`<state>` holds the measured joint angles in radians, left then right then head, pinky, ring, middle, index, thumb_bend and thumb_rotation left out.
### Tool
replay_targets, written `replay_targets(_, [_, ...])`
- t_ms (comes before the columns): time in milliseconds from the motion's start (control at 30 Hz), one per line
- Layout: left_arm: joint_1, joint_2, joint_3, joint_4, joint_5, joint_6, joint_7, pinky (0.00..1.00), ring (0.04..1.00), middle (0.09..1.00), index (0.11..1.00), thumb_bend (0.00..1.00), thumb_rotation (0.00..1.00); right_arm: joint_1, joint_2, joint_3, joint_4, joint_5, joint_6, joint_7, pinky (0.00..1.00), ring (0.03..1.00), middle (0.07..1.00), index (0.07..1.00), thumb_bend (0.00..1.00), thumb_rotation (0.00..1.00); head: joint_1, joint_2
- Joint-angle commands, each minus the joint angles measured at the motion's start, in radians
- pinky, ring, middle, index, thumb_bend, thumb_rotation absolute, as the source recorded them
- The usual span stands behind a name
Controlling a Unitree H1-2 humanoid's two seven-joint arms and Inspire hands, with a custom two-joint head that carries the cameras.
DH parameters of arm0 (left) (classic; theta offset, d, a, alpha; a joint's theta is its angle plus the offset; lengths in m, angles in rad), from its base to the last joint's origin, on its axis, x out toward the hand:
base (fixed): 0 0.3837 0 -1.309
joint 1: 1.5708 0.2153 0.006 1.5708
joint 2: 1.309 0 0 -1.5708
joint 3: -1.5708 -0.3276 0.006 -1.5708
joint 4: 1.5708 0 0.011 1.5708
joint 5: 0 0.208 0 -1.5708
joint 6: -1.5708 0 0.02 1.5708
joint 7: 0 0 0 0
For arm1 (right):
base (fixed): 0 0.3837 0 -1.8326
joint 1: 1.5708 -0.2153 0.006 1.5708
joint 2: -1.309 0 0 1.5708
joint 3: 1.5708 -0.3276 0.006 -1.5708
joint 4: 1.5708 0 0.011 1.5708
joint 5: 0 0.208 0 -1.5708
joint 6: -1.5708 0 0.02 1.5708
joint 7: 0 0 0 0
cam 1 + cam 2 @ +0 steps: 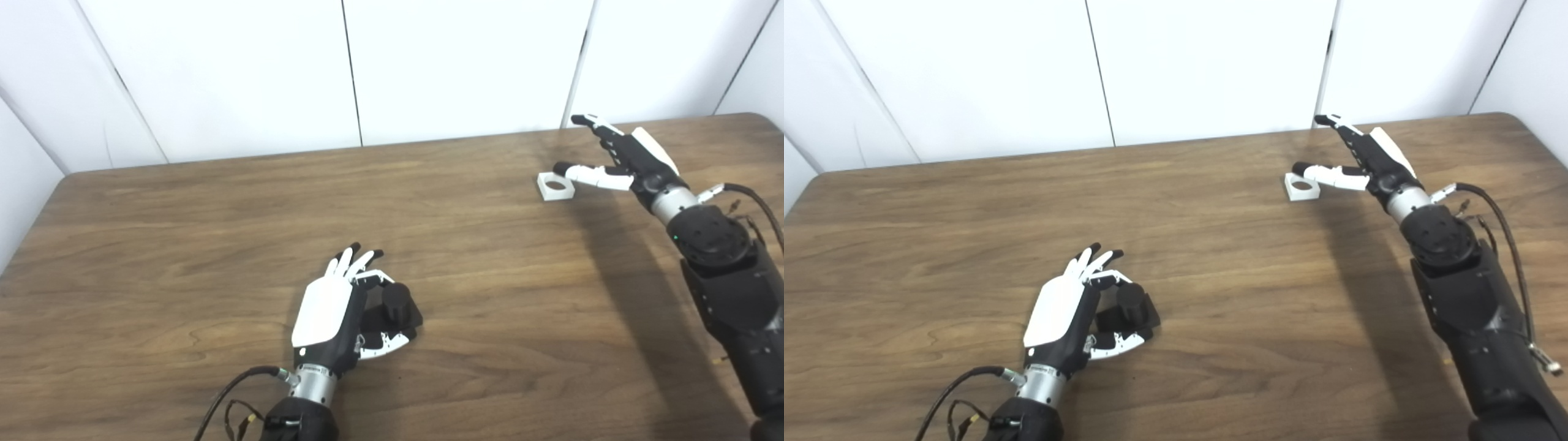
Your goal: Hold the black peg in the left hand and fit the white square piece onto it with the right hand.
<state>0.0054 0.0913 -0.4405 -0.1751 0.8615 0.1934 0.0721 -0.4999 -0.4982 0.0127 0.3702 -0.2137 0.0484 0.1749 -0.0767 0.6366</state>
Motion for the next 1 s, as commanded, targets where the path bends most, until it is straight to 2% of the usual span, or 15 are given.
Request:
replay_targets(0, [0.011, 0.006, -0.012, 0.043, 0.019, 0.014, -0.035, 1.00, 1.000, 0.913, 0.492, 0.52, 0.07, -0.079, -0.045, 0.003, -0.009, -0.034, -0.046, -0.023, 1.00, 1.000, 1.000, 0.900, 0.84, 0.43, -0.001, 0.000])
replay_targets(167, [0.012, 0.001, -0.010, 0.052, 0.018, 0.008, -0.019, 0.99, 1.000, 0.908, 0.492, 0.52, 0.07, -0.116, -0.092, 0.061, -0.011, -0.126, -0.030, 0.003, 1.00, 1.000, 1.000, 0.859, 0.85, 0.39, -0.002, -0.001])
replay_targets(333, [0.010, -0.004, -0.012, 0.057, 0.024, 0.008, -0.016, 0.99, 1.000, 0.908, 0.492, 0.52, 0.07, -0.146, -0.123, 0.101, -0.004, -0.165, -0.025, 0.036, 1.00, 1.000, 1.000, 0.838, 0.86, 0.34, 0.002, 0.002])
replay_targets(500, [0.013, -0.011, -0.008, 0.057, 0.021, 0.008, -0.013, 0.99, 1.000, 0.907, 0.492, 0.52, 0.07, -0.181, -0.155, 0.156, 0.014, -0.211, -0.026, 0.089, 1.00, 1.000, 1.000, 0.801, 0.87, 0.34, 0.004, 0.004])
replay_targets(800, [0.009, -0.010, -0.010, 0.055, 0.039, 0.019, -0.023, 0.99, 1.000, 0.911, 0.492, 0.52, 0.07, -0.239, -0.183, 0.215, 0.053, -0.271, -0.030, 0.169, 1.00, 1.000, 1.000, 0.761, 0.88, 0.28, 0.003, 0.008])
replay_targets(967, [0.008, -0.013, -0.009, 0.056, 0.039, 0.016, -0.022, 0.99, 1.000, 0.909, 0.492, 0.52, 0.07, -0.268, -0.187, 0.251, 0.078, -0.320, -0.029, 0.189, 1.00, 1.000, 1.000, 0.750, 0.87, 0.29, 0.005, 0.007])
